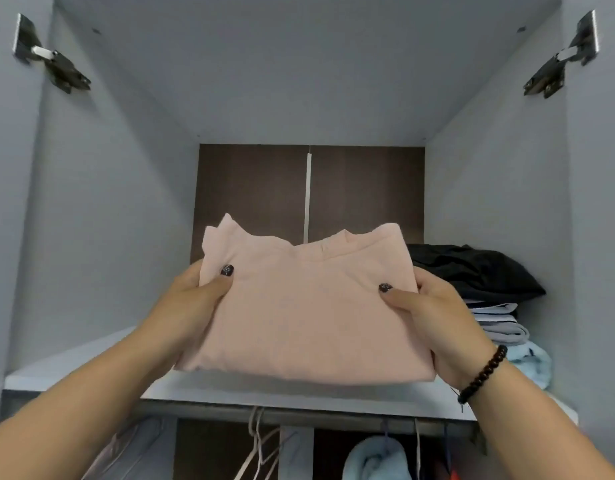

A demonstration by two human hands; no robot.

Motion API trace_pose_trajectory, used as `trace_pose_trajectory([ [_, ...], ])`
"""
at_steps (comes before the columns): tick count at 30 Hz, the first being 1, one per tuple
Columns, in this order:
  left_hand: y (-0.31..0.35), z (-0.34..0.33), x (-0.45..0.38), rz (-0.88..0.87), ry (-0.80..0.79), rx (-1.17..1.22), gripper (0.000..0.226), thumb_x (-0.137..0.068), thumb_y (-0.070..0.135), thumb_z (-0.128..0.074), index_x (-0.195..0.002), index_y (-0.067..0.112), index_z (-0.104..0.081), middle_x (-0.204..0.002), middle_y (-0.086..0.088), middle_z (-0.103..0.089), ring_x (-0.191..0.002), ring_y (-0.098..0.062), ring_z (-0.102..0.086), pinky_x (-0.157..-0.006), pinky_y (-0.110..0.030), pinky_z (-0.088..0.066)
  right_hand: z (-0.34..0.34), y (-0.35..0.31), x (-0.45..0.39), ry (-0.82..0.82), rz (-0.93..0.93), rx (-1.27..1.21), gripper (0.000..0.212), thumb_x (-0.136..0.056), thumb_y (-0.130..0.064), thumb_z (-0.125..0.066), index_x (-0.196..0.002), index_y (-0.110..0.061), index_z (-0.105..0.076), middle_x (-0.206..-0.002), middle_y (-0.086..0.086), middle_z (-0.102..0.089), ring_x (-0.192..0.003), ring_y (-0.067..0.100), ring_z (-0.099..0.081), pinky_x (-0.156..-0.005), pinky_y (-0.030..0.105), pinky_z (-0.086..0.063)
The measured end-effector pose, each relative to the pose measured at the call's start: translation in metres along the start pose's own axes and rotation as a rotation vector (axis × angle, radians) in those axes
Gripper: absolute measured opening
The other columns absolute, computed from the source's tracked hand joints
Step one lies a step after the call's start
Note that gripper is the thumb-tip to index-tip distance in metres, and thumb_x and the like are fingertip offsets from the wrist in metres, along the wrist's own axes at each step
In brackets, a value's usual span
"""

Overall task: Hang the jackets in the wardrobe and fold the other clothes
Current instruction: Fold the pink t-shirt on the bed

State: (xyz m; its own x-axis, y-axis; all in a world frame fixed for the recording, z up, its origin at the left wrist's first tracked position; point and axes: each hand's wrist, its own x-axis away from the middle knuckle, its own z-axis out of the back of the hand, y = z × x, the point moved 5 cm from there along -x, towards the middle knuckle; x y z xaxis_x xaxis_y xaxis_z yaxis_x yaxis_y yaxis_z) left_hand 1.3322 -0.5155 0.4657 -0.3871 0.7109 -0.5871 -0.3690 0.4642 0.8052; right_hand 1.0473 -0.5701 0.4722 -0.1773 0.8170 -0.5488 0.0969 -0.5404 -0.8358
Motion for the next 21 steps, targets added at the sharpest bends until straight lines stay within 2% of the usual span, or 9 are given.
trace_pose_trajectory([
  [2,0.012,-0.018,-0.038,-0.056,-0.041,-0.065,0.032,-0.096,0.025,-0.051,-0.083,0.049,-0.067,-0.083,0.019,-0.072,-0.080,-0.008,-0.068,-0.065,-0.029,-0.046,0.011,-0.003,-0.023,0.044,0.019,-0.001,0.017,-0.086,-0.002,-0.057,-0.096,-0.012,-0.067,-0.089,0.006,-0.074,-0.074,0.020,-0.068,-0.061,0.031,-0.053],
  [4,0.025,-0.030,-0.067,-0.109,-0.066,-0.157,0.028,-0.095,0.021,-0.048,-0.087,0.040,-0.067,-0.084,0.014,-0.071,-0.084,-0.012,-0.065,-0.068,-0.030,-0.045,0.019,-0.009,-0.037,0.060,-0.003,-0.009,0.020,-0.081,0.000,-0.055,-0.096,-0.007,-0.064,-0.087,0.010,-0.071,-0.073,0.021,-0.065,-0.058,0.030,-0.050],
  [7,0.044,-0.068,-0.129,-0.188,-0.160,-0.278,0.023,-0.094,0.019,-0.045,-0.094,0.030,-0.065,-0.092,0.011,-0.066,-0.086,-0.013,-0.059,-0.064,-0.028,-0.039,0.035,-0.013,-0.069,0.139,-0.006,-0.068,0.029,-0.075,0.005,-0.052,-0.102,-0.004,-0.058,-0.094,0.012,-0.067,-0.078,0.025,-0.065,-0.053,0.031,-0.051],
  [10,0.061,-0.120,-0.186,-0.266,-0.282,-0.385,0.019,-0.091,0.014,-0.044,-0.093,0.010,-0.063,-0.093,-0.002,-0.065,-0.085,-0.022,-0.057,-0.066,-0.030,-0.039,0.048,-0.018,-0.094,0.192,0.021,-0.088,0.039,-0.076,0.009,-0.050,-0.112,-0.004,-0.057,-0.102,0.014,-0.068,-0.079,0.024,-0.068,-0.054,0.032,-0.054],
  [13,0.077,-0.174,-0.228,-0.372,-0.377,-0.503,0.018,-0.091,0.010,-0.042,-0.079,0.011,-0.056,-0.088,-0.006,-0.061,-0.079,-0.022,-0.052,-0.062,-0.030,-0.035,0.064,-0.022,-0.111,0.246,0.060,-0.077,0.044,-0.078,0.010,-0.049,-0.117,-0.009,-0.054,-0.105,0.013,-0.066,-0.073,0.018,-0.069,-0.058,0.035,-0.056],
  [15,0.089,-0.210,-0.250,-0.419,-0.447,-0.573,0.017,-0.092,0.011,-0.043,-0.090,0.011,-0.060,-0.093,-0.006,-0.062,-0.082,-0.022,-0.055,-0.064,-0.030,-0.038,0.076,-0.024,-0.116,0.294,0.088,-0.053,0.042,-0.078,0.011,-0.048,-0.113,-0.012,-0.055,-0.103,0.012,-0.066,-0.068,0.016,-0.068,-0.056,0.035,-0.056],
  [19,0.113,-0.271,-0.280,-0.480,-0.545,-0.613,0.016,-0.088,0.011,-0.047,-0.091,0.011,-0.062,-0.091,-0.005,-0.063,-0.076,-0.021,-0.054,-0.063,-0.030,-0.039,0.097,-0.020,-0.116,0.377,0.099,-0.062,0.040,-0.080,0.012,-0.047,-0.109,-0.013,-0.056,-0.108,0.014,-0.066,-0.085,0.031,-0.070,-0.056,0.035,-0.056],
  [21,0.121,-0.301,-0.287,-0.504,-0.574,-0.579,0.019,-0.088,0.010,-0.048,-0.096,0.011,-0.065,-0.093,-0.006,-0.064,-0.079,-0.023,-0.055,-0.067,-0.030,-0.041,0.105,-0.016,-0.114,0.418,0.086,-0.049,0.039,-0.081,0.013,-0.048,-0.107,-0.015,-0.054,-0.106,0.014,-0.066,-0.076,0.030,-0.072,-0.055,0.033,-0.056],
])
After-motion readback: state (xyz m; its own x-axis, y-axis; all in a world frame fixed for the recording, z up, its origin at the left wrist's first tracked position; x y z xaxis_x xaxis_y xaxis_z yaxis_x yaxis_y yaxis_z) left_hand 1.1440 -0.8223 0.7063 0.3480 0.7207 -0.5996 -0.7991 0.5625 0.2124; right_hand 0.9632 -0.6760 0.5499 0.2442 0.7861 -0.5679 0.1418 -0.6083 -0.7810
